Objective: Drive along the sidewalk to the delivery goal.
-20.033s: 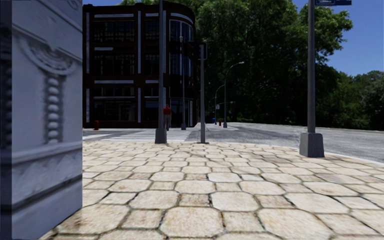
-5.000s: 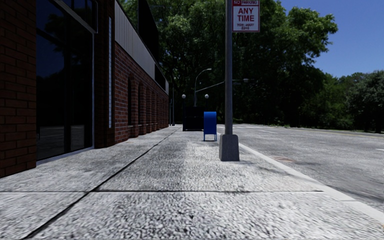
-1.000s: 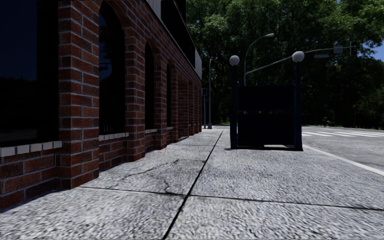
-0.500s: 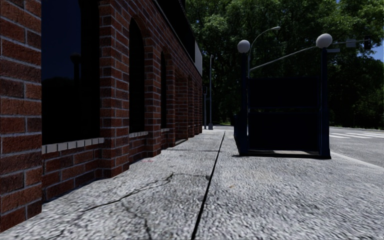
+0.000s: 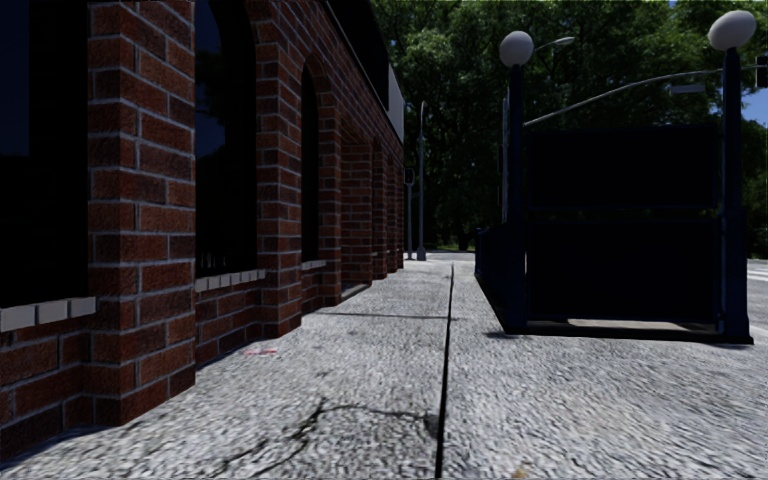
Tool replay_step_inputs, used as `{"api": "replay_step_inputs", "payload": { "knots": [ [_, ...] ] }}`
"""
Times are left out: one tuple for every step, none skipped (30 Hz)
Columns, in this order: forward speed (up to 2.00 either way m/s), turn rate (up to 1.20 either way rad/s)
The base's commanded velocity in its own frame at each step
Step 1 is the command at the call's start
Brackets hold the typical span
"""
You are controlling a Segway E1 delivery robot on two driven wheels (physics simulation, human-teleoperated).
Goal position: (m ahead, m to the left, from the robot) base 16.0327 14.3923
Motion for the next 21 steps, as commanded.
{"api": "replay_step_inputs", "payload": {
  "knots": [
    [2.0, -0.61],
    [2.0, -0.64],
    [2.0, -0.55],
    [2.0, -0.55],
    [2.0, -0.07],
    [2.0, 0.0],
    [2.0, 0.0],
    [2.0, 0.0],
    [2.0, 0.0],
    [2.0, 0.0],
    [2.0, 0.0],
    [2.0, 0.0],
    [2.0, -0.13],
    [2.0, -0.13],
    [2.0, -0.31],
    [2.0, -0.41],
    [2.0, -0.41],
    [2.0, -0.42],
    [2.0, 0.0],
    [2.0, 0.0],
    [2.0, 0.0]
  ]
}}
